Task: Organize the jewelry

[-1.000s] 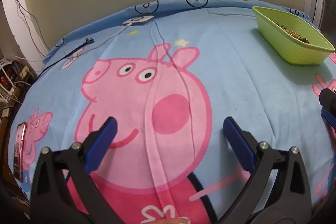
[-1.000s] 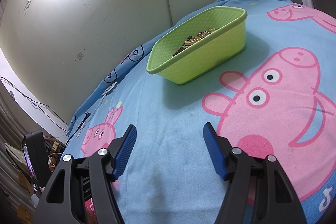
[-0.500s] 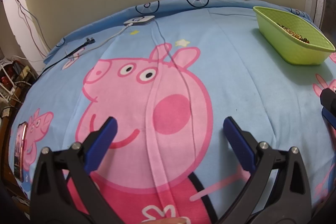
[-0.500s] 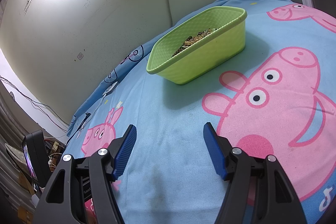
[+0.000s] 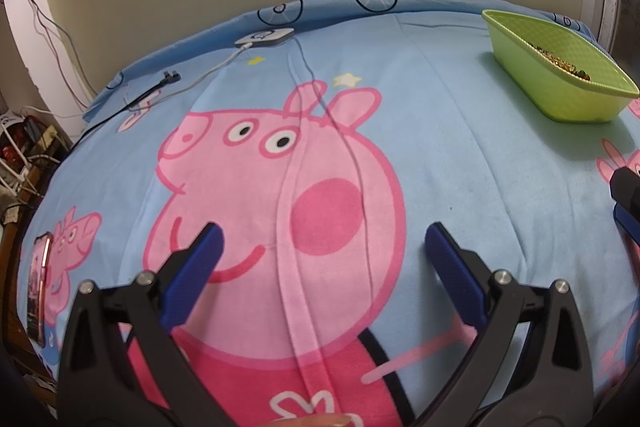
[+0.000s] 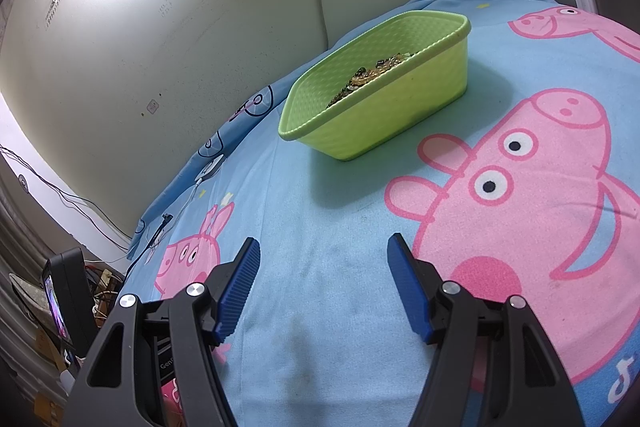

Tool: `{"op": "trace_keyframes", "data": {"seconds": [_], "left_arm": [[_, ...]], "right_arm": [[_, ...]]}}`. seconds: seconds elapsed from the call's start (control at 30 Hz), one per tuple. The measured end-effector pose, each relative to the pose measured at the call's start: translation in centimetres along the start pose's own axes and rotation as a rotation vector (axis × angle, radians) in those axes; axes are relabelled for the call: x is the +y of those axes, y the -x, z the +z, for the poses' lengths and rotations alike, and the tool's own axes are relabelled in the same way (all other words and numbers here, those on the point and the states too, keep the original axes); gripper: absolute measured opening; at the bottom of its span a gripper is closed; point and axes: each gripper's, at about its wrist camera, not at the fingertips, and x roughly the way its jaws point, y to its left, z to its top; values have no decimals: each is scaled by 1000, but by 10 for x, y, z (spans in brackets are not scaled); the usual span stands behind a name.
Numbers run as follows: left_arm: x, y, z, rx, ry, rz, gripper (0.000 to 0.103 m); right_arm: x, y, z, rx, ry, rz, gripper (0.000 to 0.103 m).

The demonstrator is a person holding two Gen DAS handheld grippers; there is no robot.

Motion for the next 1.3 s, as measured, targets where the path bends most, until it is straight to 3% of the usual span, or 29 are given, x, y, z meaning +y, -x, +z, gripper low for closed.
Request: {"op": "trace_keyframes", "data": {"seconds": [1.3], "left_arm": [[0, -4, 0, 10, -6, -24, 97]], "right_arm": [[7, -1, -2, -1, 26, -12, 48]]}}
